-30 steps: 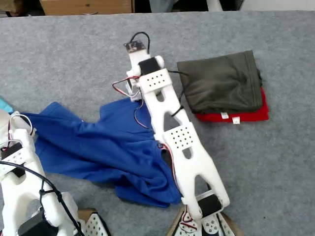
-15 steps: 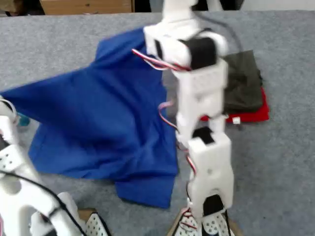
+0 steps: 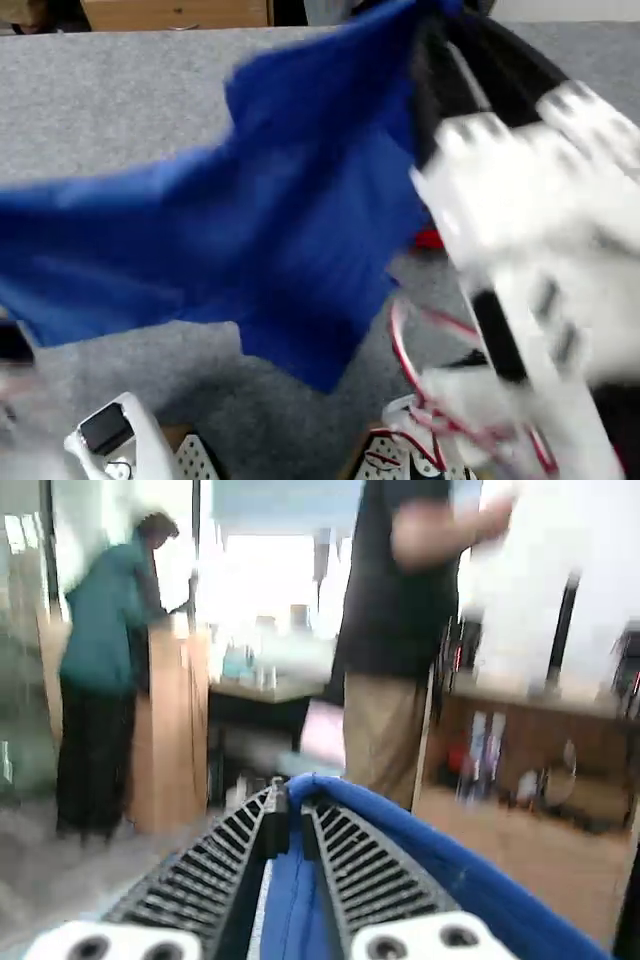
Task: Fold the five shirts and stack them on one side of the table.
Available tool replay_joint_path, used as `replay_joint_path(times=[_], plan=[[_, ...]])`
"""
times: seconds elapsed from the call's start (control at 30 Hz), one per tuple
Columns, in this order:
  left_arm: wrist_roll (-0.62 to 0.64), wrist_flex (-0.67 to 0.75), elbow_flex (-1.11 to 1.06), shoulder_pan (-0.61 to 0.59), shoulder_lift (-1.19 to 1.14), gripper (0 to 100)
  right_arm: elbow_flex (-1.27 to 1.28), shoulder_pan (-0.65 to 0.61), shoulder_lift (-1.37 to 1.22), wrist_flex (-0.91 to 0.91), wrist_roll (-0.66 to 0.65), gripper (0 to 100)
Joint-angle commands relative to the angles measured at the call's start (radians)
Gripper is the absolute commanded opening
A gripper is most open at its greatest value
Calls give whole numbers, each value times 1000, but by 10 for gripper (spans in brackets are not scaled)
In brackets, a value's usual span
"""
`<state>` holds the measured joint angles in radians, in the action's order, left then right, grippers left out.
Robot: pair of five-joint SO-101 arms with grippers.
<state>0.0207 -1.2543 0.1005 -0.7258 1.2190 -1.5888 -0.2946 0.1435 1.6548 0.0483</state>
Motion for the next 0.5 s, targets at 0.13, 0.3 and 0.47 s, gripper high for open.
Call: replay_joint_path(times=[0.13, 0.3, 0.47], plan=[[-57, -206, 246, 1, 43, 29, 54, 12, 107, -41, 3, 12], [-52, -304, 234, 1, 46, 30, 259, 6, 102, -150, 3, 12], [5, -155, -170, 7, 34, 30, 602, 6, 58, -376, 3, 12]])
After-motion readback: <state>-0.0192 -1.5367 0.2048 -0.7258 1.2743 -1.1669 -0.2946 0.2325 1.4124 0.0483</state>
